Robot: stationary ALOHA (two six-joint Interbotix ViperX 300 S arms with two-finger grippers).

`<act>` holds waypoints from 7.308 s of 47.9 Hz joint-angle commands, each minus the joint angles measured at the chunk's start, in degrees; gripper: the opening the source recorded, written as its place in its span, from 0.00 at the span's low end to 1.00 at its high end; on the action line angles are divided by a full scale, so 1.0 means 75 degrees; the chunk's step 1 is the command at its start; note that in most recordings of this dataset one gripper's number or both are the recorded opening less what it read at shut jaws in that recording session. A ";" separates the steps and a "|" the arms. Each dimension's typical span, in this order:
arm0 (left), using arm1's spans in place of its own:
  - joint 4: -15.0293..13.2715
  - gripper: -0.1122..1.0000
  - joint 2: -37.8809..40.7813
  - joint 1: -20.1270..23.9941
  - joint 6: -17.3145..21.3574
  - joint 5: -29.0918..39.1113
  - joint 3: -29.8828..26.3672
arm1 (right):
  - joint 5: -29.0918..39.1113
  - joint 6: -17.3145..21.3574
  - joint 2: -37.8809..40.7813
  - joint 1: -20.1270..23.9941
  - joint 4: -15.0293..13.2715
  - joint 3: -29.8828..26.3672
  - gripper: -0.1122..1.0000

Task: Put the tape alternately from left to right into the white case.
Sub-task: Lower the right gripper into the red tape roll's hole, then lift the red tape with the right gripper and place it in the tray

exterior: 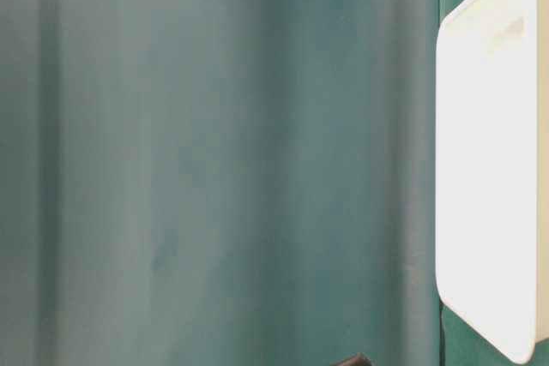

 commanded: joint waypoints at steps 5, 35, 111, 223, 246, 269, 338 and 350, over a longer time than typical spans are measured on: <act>-0.0012 0.86 -0.0035 -0.0012 0.0000 -0.0035 -0.0129 | -0.0023 0.0105 0.0223 0.0129 0.0000 -0.0234 0.84; -0.0012 0.86 -0.0035 0.0023 -0.0012 -0.0035 -0.0023 | 0.0516 0.0164 0.1934 0.0176 0.0000 -0.0691 0.84; -0.0012 0.86 -0.0023 0.0176 -0.0012 -0.0035 0.0164 | 0.0492 0.0176 0.3809 0.0223 0.0000 -0.1371 0.47; -0.0012 0.86 -0.0035 0.0164 -0.0023 -0.0047 0.0199 | 0.1594 0.0117 0.3234 -0.3258 -0.0938 -0.2320 0.34; -0.0012 0.86 -0.0023 0.0176 -0.0023 -0.0047 0.0199 | 0.1230 0.0129 0.3691 -0.3258 -0.1336 -0.2344 0.34; -0.0012 0.86 -0.0023 0.0176 -0.0023 -0.0047 0.0199 | 0.1277 0.0129 0.3691 -0.3258 -0.1406 -0.2320 0.77; -0.0012 0.86 -0.0023 0.0176 -0.0035 -0.0035 0.0223 | 0.1242 0.0164 0.2168 -0.1594 -0.1395 -0.2039 0.71; -0.0012 0.86 -0.0035 0.0164 -0.0117 -0.0047 0.0258 | 0.1219 0.0176 0.2168 -0.0926 -0.1359 -0.1992 0.71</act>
